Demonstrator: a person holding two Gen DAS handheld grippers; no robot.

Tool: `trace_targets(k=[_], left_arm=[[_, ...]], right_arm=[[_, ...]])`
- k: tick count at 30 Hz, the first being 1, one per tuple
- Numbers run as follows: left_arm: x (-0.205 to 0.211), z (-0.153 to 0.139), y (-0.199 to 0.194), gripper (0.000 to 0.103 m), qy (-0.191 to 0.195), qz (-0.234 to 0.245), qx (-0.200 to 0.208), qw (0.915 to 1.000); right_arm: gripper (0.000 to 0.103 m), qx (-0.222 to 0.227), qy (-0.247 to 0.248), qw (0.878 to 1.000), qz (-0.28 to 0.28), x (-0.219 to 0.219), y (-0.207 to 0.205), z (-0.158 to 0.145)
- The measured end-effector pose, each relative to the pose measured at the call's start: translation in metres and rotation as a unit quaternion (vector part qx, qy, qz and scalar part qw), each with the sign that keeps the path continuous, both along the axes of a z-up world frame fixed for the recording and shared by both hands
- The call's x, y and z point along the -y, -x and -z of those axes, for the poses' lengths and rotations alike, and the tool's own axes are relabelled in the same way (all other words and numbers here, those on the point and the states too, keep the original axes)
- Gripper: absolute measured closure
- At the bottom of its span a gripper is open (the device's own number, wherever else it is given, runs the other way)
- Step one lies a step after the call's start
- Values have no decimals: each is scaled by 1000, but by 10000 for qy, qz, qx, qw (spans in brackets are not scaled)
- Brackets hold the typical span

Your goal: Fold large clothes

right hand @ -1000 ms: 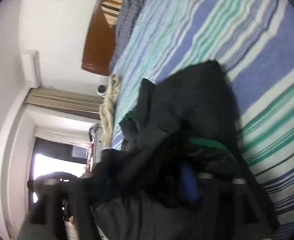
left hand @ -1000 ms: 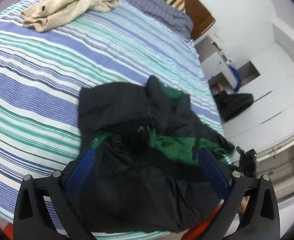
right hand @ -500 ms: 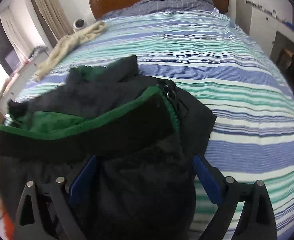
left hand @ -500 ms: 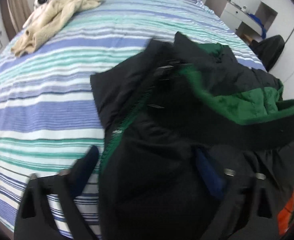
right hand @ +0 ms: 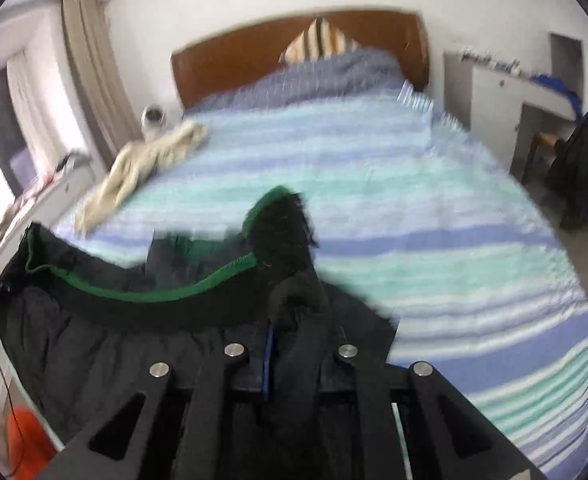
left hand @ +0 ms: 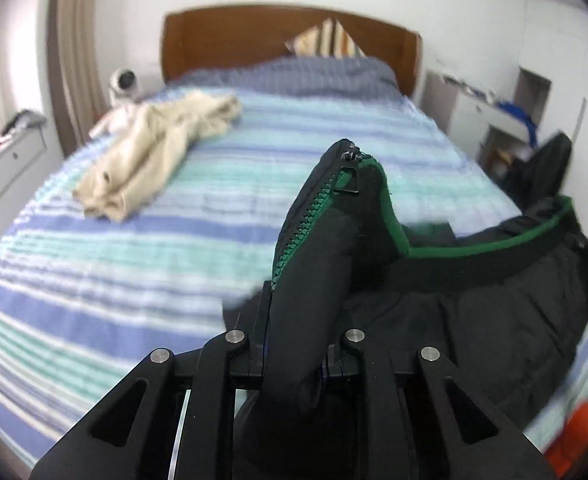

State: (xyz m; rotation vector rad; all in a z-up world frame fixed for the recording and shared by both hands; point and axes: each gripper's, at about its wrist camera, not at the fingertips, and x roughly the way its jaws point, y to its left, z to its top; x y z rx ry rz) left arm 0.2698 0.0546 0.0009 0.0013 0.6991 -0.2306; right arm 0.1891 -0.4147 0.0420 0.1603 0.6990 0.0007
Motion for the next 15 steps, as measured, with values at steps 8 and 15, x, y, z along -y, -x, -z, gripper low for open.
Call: trace_targets(k=[8,15], left_arm=[[29,117,-93,61,-557,-948,-787,9908],[9,156,-106,45,6,-1194,-911,9887]], right_arm=[[89,-947,-141,9920,825,23,-80,101],[84,-793,-1246,9833,1064,47,-82,175]])
